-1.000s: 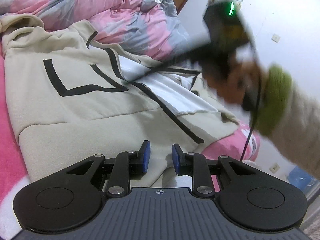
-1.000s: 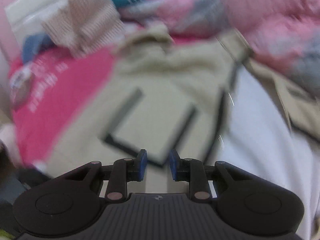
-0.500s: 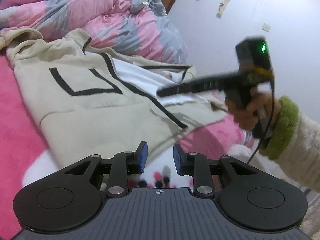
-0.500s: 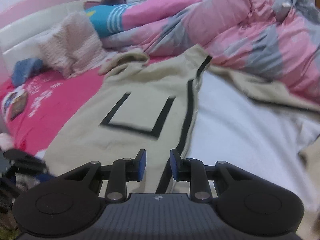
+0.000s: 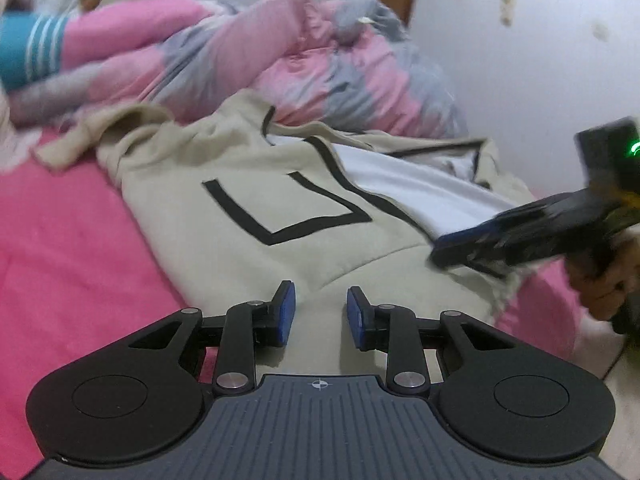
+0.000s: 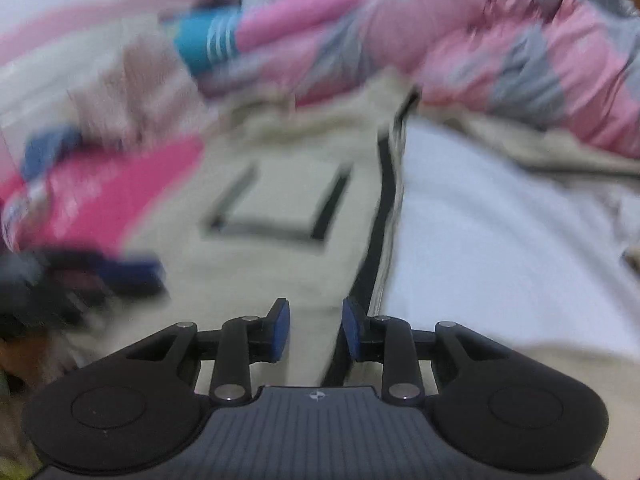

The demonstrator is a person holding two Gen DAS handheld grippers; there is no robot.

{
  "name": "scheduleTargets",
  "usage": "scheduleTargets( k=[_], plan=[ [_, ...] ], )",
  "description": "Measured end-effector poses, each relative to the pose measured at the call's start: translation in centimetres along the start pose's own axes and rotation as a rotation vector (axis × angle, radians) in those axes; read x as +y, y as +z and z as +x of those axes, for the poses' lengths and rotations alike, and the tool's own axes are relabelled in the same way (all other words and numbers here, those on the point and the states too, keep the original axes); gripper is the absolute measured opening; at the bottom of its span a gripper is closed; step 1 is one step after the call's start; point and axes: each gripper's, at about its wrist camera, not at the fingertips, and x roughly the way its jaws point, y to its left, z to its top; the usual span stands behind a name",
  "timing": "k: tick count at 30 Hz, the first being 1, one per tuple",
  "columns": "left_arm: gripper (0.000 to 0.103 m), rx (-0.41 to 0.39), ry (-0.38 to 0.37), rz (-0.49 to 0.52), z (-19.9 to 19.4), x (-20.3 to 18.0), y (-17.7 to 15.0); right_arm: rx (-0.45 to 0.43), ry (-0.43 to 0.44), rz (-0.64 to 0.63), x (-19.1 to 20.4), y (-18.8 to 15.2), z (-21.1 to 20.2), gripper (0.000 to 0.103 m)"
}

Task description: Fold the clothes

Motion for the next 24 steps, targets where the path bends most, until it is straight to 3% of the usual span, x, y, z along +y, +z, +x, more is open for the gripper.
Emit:
scheduleTargets(
  k=[6,14,16,21,24],
  plan=[
    [0.029,0.003,-0.059,-0.099,-0.4,3.7,4.6,0.023,-0.037,-0.065,0.9,1.8,0.4,0.032],
    [0.029,0.035,0.099,-0.088,7.1,7.9,8.7,-0.036,-0.029,0.029,-1.5,9.2,2.1,0.032],
    [0.029,0.081,0.157,-0.108,9.1,9.2,8.2,-0.038,-0.020,0.036,-2.1,11.5,4.2,0.032],
    [0.029,0.062,0.108,-0.233,9.5,11.4,7.6,-0.026,0.039,-0.075,0.7,17.4,10.4,0.034],
    [0.030,0.054,0.125,-0.223,9.4,10.9,7.5,-0.019,0.075,-0.142,2.4,20.9,14.1,0.048]
  ],
)
